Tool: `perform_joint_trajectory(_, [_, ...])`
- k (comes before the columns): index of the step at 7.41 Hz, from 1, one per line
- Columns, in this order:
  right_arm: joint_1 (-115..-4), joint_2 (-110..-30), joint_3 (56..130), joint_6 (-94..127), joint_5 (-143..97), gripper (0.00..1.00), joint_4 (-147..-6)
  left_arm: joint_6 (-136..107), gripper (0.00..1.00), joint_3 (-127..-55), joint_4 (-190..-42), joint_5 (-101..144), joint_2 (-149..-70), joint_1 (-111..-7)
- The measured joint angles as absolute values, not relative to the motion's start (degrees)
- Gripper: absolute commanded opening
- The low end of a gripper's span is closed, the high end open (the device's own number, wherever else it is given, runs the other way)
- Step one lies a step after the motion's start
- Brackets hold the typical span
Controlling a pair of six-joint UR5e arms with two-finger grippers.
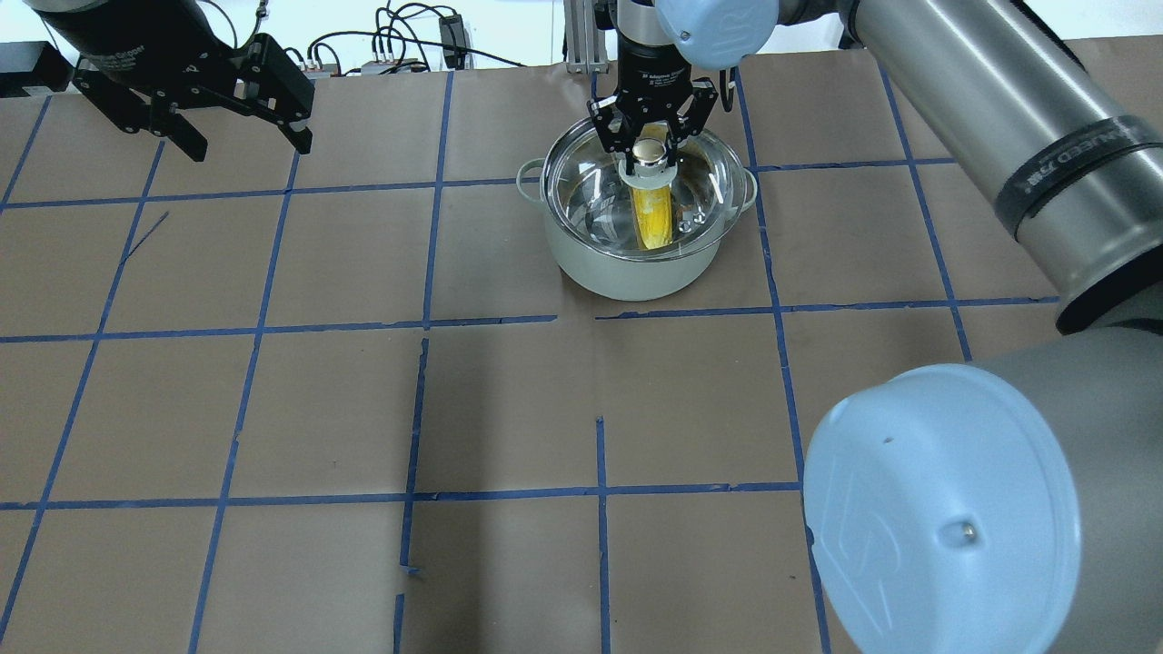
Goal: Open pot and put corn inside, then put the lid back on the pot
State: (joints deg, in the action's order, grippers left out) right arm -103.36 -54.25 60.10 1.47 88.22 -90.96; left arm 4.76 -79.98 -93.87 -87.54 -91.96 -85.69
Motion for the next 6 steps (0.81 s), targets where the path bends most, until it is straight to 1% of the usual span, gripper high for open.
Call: perform_joint_trajectory(6, [-103.27,-54.15,60.03,1.27,88.22,0.2,-91.74,4.75,1.0,-80.31,-93.93,-87.6,-91.92,-85.81])
